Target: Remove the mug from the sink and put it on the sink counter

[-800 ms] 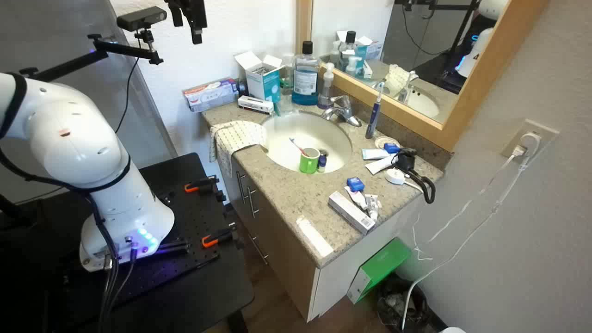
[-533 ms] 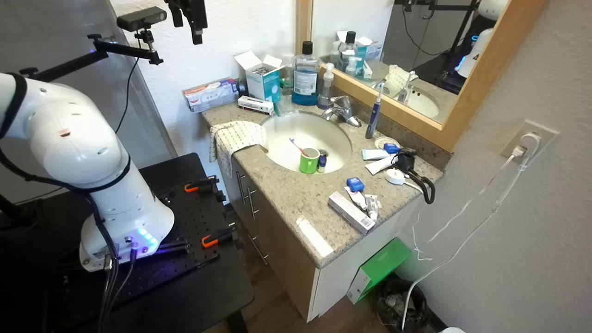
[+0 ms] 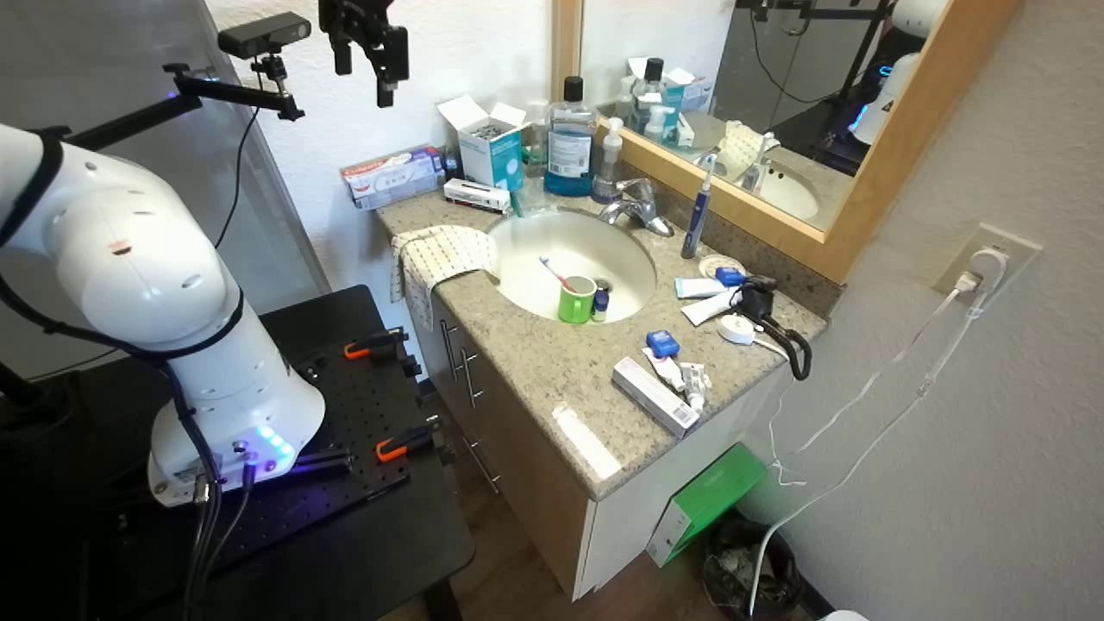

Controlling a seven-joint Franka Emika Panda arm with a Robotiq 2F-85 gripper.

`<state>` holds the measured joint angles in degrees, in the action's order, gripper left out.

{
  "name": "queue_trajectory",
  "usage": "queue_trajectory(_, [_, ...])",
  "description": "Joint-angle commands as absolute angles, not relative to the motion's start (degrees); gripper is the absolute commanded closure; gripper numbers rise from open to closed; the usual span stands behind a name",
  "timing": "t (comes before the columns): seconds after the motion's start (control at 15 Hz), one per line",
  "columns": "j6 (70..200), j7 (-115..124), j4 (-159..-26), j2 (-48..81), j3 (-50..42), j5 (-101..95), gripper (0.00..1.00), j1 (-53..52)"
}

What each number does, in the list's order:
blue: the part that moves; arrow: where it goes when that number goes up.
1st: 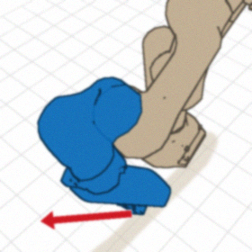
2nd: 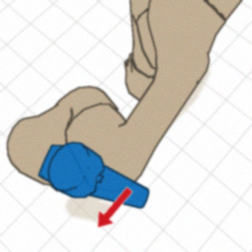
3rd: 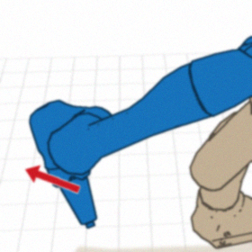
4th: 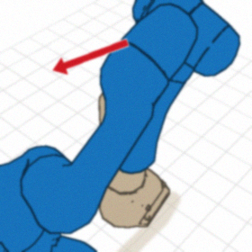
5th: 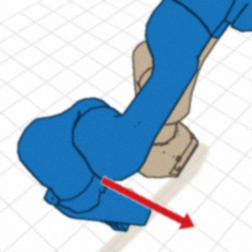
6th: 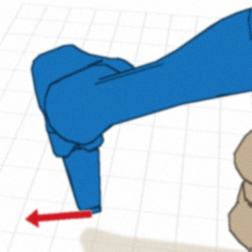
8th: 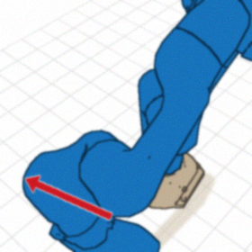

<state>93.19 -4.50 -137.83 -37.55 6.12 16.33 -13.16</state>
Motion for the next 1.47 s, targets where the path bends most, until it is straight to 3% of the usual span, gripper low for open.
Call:
queue_trajectory(0.0, [93.48, -10.21, -136.81, -32.20, 5.29, 16.07, 0.00, -12.92])
queue_trajectory(0.53, [94.14, -11.60, -133.79, -20.85, 5.69, 9.99, 0.00, -11.04])
queue_trajectory(0.93, [94.14, -13.28, -135.94, -22.79, 5.38, 11.24, 0.00, -11.46])
queue_trajectory(1.4, [107.02, -25.09, -137.53, -17.37, 3.85, 9.01, 0.00, -11.46])
